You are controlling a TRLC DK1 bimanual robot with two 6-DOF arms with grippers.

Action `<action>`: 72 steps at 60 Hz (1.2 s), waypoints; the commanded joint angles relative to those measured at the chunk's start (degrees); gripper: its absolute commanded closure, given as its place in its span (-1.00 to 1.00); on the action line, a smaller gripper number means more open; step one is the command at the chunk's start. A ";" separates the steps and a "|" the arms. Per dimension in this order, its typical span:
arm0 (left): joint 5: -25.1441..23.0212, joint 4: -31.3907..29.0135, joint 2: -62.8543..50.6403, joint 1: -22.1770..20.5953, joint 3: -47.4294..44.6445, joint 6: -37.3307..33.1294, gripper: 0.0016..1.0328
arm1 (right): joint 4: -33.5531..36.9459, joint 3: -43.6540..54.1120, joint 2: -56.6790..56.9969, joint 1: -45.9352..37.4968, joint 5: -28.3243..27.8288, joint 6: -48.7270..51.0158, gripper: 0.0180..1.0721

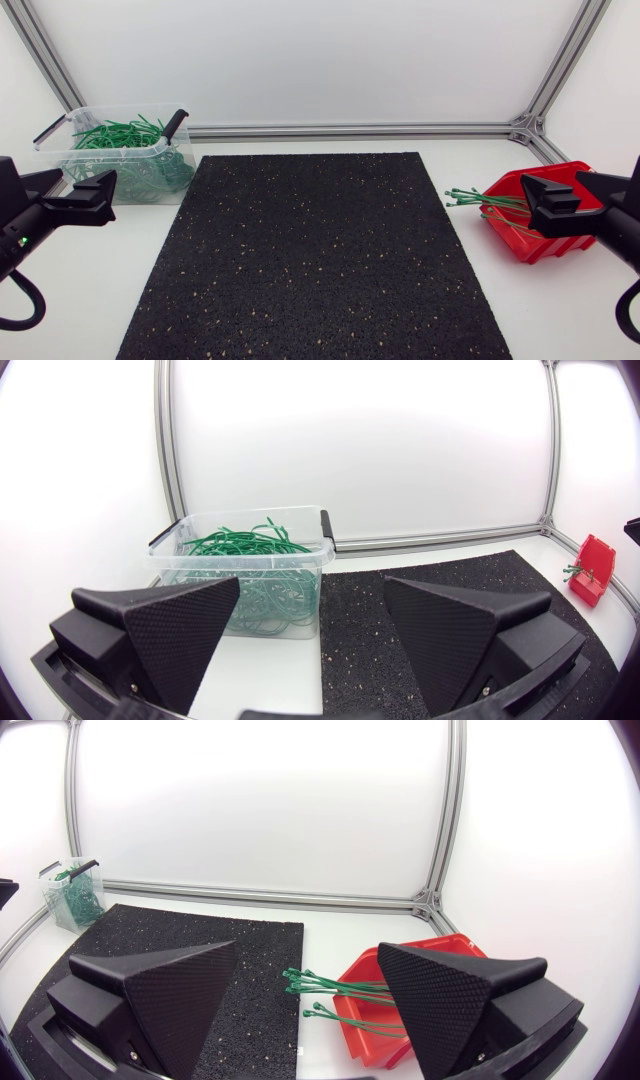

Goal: Take a green cable tie from the red box, thread the tail through the head to close it, then place it in the transparent bin on the left.

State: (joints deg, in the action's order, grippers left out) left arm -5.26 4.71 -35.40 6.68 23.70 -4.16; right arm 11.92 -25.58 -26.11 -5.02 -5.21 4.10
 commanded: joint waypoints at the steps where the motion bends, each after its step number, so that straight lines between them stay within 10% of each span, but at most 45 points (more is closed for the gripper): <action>1: 0.42 -0.58 4.46 0.27 -3.40 1.61 -0.94 | -1.30 3.31 2.45 0.36 0.85 0.27 -0.93; 72: 5.26 -4.71 35.40 -6.68 -23.70 4.16 -0.94 | -11.92 25.58 26.11 5.02 5.21 -4.10 -0.93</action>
State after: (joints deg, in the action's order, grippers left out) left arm -0.08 0.49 -0.40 0.47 2.39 -1.23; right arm 0.82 -1.32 -0.32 -0.40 -0.16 1.08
